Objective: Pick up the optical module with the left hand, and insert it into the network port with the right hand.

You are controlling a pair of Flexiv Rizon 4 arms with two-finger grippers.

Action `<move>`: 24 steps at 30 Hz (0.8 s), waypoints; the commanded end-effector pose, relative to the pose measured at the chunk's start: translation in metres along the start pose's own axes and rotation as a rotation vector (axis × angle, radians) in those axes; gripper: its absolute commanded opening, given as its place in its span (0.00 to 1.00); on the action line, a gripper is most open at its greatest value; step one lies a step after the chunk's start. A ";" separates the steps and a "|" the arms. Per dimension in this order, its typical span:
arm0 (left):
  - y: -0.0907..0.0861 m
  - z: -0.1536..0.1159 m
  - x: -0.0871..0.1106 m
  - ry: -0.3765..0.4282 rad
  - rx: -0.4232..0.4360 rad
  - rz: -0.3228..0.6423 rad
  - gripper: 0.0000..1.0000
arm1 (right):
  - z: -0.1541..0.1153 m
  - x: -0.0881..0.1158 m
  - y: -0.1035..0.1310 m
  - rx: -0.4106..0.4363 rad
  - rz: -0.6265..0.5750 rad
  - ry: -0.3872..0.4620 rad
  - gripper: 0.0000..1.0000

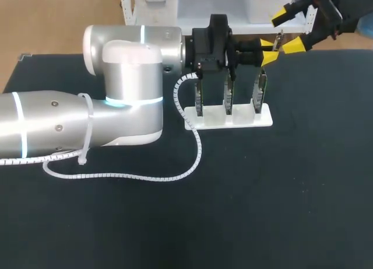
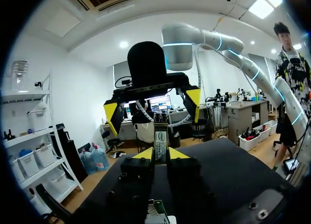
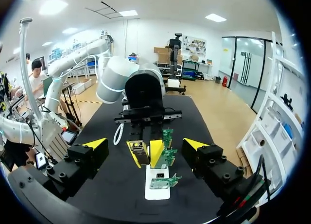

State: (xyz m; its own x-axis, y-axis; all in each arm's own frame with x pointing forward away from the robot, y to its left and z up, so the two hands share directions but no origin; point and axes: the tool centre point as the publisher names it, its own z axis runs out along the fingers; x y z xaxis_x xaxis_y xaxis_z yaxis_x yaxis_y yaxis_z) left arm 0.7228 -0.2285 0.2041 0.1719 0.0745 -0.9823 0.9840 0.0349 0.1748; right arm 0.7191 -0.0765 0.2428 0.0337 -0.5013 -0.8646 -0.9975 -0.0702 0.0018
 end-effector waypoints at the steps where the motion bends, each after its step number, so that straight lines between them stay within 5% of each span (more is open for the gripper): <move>1: 0.001 0.000 0.000 0.000 0.001 -0.001 0.00 | 0.001 -0.002 0.004 0.000 0.002 0.009 1.00; 24: 0.001 0.000 0.000 0.000 0.001 -0.001 0.00 | 0.008 -0.006 0.006 -0.039 -0.006 0.011 1.00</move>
State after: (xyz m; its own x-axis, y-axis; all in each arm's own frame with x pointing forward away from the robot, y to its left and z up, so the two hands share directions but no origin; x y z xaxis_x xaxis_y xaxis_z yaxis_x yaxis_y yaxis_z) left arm 0.7228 -0.2285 0.2041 0.1719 0.0745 -0.9823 0.9840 0.0349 0.1748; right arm 0.7103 -0.0674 0.2441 0.0408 -0.5111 -0.8586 -0.9945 -0.1036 0.0144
